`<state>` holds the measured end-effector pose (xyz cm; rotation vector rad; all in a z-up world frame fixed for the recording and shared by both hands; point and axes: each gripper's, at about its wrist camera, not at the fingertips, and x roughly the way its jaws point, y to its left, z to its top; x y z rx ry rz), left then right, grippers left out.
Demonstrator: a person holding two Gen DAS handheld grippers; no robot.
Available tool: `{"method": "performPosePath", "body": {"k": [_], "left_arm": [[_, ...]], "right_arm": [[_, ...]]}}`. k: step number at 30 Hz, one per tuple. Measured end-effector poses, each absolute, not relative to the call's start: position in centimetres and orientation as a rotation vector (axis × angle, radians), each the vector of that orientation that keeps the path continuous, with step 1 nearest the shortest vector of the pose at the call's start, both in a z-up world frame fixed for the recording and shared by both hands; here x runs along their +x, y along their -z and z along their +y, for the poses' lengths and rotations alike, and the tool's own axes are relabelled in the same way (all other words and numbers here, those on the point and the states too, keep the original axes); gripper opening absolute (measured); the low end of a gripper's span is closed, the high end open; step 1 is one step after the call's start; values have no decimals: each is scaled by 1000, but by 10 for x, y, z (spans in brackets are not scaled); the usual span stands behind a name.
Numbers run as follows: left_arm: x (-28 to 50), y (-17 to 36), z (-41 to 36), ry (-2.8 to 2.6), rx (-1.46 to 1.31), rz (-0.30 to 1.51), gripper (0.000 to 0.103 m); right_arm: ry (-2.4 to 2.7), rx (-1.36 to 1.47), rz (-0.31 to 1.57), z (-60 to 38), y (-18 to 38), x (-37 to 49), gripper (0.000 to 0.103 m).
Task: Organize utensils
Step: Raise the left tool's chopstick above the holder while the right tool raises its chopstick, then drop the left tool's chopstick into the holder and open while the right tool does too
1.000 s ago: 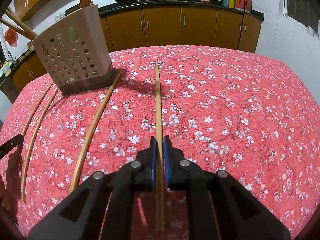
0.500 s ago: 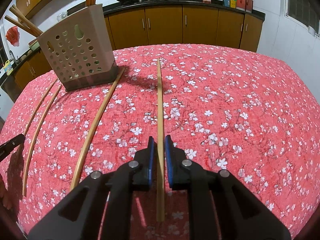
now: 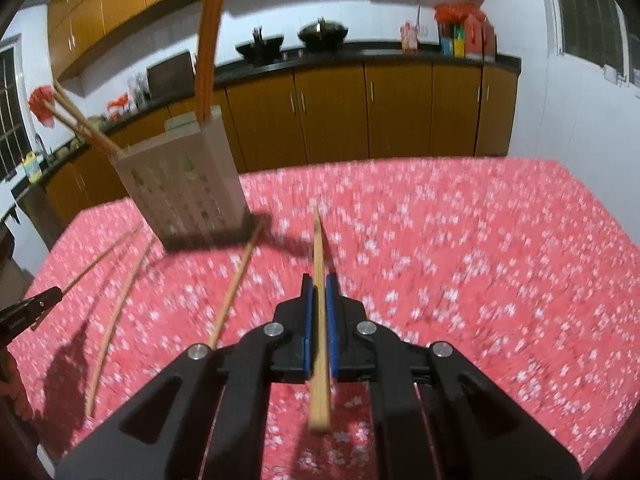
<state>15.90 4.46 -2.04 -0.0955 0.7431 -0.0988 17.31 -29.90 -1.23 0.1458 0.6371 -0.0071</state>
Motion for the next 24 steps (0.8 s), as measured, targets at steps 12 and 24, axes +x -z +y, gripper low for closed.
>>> {"method": "performPosePath", "body": {"k": [12, 24], "left_arm": [[144, -46, 47, 130, -163, 528, 7], [141, -67, 44, 161, -160, 469, 7]], "right_arm": [[16, 165, 442, -307, -39, 157, 8], [-46, 175, 382, -302, -64, 153, 8]]}}
